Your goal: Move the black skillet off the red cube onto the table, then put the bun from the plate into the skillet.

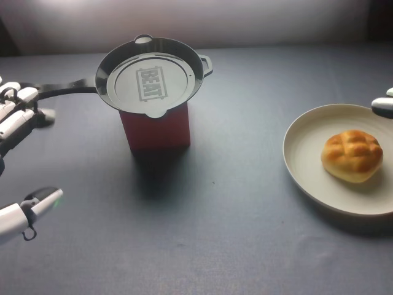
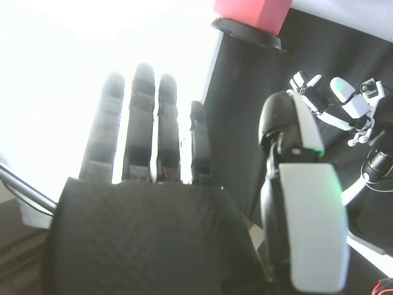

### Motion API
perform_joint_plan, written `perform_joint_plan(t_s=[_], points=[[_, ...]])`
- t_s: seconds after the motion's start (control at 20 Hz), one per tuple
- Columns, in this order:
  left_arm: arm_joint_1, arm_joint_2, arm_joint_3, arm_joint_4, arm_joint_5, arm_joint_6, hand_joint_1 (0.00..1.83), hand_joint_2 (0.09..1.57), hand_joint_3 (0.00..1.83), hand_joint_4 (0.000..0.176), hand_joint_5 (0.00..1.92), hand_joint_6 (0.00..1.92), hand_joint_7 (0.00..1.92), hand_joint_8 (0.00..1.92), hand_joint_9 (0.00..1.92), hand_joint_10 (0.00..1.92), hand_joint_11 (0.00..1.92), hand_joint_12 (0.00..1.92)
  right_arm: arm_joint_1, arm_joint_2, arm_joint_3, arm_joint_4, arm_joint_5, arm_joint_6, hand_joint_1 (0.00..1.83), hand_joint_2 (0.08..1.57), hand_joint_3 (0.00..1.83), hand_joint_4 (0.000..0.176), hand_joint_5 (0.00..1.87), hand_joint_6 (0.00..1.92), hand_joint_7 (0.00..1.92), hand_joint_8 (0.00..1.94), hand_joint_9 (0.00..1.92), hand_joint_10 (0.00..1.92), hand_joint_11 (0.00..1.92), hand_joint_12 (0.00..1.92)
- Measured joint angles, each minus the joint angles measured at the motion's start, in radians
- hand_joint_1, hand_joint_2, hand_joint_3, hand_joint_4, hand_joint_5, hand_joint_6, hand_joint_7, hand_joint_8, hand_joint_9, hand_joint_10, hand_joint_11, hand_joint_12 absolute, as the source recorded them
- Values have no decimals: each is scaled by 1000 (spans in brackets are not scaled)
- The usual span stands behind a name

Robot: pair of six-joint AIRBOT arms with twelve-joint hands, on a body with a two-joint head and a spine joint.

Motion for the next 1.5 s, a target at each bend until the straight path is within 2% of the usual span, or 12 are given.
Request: perform_joint_plan(t_s=[0.25,0.35,0.5,0.65,0.85,0.9,1.1,1.25,1.35,1.4,1.45,1.5], points=[[-32,-13,40,-12,14,0,644,1160,0,31,275,0,131,0,78,3,20,311,0,-2,0,-1,-3,0,729,1224,2,96,423,2,351,0,340,0,391,86],[-116,-47,105,-53,54,0,659,1142,0,13,269,1,141,2,59,1,0,257,0,-4,3,0,-6,1,729,1228,3,97,421,1,354,1,343,1,399,86],[-230,-90,201,-76,159,0,644,1102,0,33,278,0,205,3,124,8,0,176,0,-4,4,-5,-10,3,741,1239,6,92,404,0,334,0,326,0,396,80],[-296,-143,282,-120,290,0,677,1017,0,104,285,3,209,3,178,4,0,322,1,-4,4,-5,-10,3,732,1239,3,83,404,2,334,2,326,3,413,83],[-343,-167,356,-156,407,0,741,996,0,110,265,1,245,1,230,4,0,594,1,-4,4,-4,-11,4,749,1235,0,98,408,2,330,0,327,3,403,76],[-365,-183,385,-163,446,3,755,990,0,133,287,5,254,2,236,4,0,580,0,-4,4,-5,-11,4,752,1236,0,102,407,1,332,1,331,5,412,79],[-452,-250,480,-161,586,1,856,994,0,106,340,3,323,4,324,12,0,569,1,-4,4,-11,-11,5,750,1239,0,92,417,4,341,2,341,5,415,76],[-507,-282,529,-145,675,19,885,1014,2,114,400,6,358,4,390,10,0,498,0,-4,10,-11,-14,5,735,1241,1,77,419,3,345,2,349,5,413,72],[-539,-299,559,-147,728,37,932,1059,3,67,507,8,487,9,455,10,0,743,0,-4,10,-13,-14,5,730,1248,4,72,419,2,347,3,351,5,410,70],[-550,-306,570,-148,743,49,978,1176,0,130,801,913,733,23,592,23,17,970,0,-5,10,-14,-14,5,733,1250,4,68,423,4,350,4,356,7,420,74],[-557,-316,583,-149,761,49,1144,1172,0,21,884,1141,812,898,750,71,68,1146,1,-8,10,-15,-14,6,728,1247,2,69,428,5,357,6,363,9,436,80],[-567,-330,603,-154,786,49,1065,1112,0,0,822,1371,747,1362,727,1046,334,1566,1,-10,10,-16,-15,6,725,1249,3,63,427,5,362,7,361,7,438,81]])
